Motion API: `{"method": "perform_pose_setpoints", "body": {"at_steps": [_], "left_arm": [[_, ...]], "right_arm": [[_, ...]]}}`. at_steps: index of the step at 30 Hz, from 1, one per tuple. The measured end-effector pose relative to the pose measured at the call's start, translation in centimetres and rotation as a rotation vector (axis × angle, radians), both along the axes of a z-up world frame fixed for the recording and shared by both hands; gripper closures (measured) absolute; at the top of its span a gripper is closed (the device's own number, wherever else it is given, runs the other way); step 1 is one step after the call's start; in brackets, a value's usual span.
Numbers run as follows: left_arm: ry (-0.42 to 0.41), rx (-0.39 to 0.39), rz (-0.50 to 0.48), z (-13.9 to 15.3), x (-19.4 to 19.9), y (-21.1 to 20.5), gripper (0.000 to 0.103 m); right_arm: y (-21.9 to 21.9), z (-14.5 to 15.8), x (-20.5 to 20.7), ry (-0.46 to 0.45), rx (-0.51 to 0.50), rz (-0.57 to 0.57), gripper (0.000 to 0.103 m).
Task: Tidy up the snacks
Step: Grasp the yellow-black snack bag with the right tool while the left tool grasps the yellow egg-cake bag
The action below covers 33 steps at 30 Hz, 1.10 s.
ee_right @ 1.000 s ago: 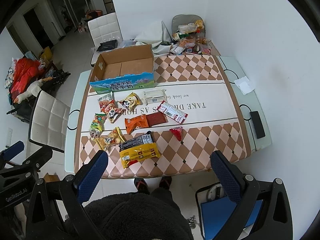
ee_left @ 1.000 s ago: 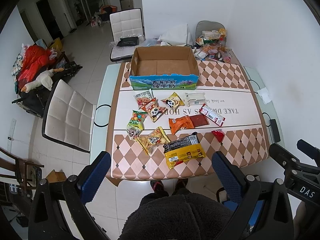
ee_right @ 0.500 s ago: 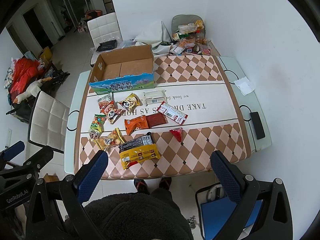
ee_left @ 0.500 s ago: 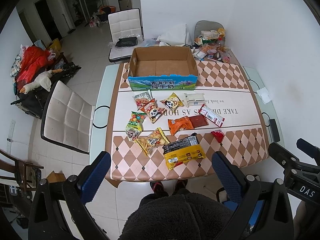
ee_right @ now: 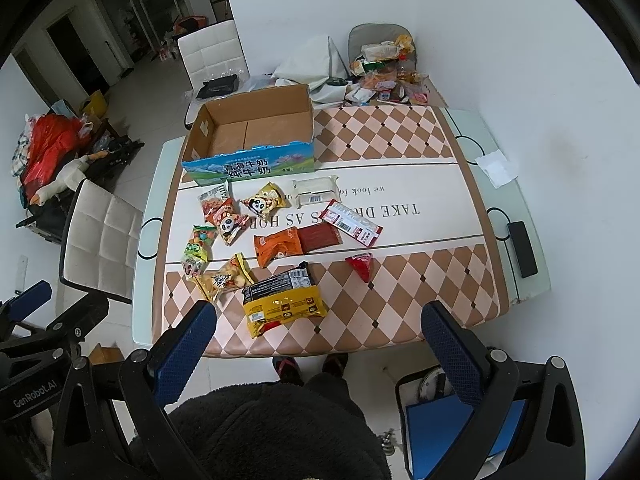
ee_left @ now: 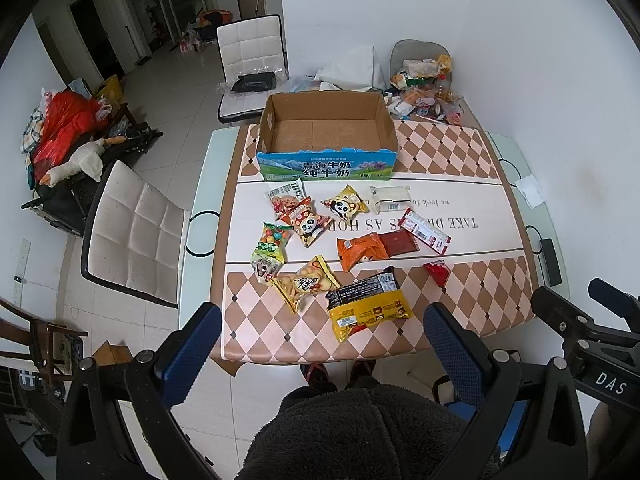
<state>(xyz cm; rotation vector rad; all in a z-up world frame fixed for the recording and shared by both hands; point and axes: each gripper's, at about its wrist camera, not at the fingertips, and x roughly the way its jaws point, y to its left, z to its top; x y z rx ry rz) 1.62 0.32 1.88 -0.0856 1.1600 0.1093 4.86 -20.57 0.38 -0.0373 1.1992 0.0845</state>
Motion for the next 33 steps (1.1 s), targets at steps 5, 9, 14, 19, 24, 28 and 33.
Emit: {"method": "perform_pose_setpoints", "body": {"at_steps": [5, 9, 14, 19, 24, 28, 33], "left_arm": [[0.014, -0.009, 0.009, -1.0, 0.8, 0.2, 0.0], [0.013, -0.011, 0.042, -2.0, 1.5, 0.8, 0.0], [0.035, 0.002, 0.111, -5.4, 3.0, 2.4, 0.0], [0.104, 0.053, 0.164, -11.1, 4.7, 4.2, 0.0], [0.194, 0.091, 0.199, -17.3, 6.1, 6.0, 0.0], [0.236, 0.15, 0.216, -21.4, 7.0, 7.4, 0.0], [0.274, 0.198, 0.23, -25.3, 7.8, 9.4, 0.0]], "right_arm": [[0.5, -1.7, 0.4, 0.022, 0.013, 0.0, 0.0], [0.6, -2.9, 0.9, 0.051, 0.032, -0.011, 0.0], [0.0, -7.2, 2.9, 0.142, 0.083, -0.069, 0.0], [-0.9, -15.6, 5.3, 0.304, 0.167, -0.184, 0.0], [-1.6, -27.6, 7.0, 0.529, 0.3, -0.376, 0.0], [-0.5, -35.3, 7.1, 0.644, 0.345, -0.511, 0.0], [1.5, -40.3, 7.8, 0.718, 0.401, -0.63, 0.0]]}}
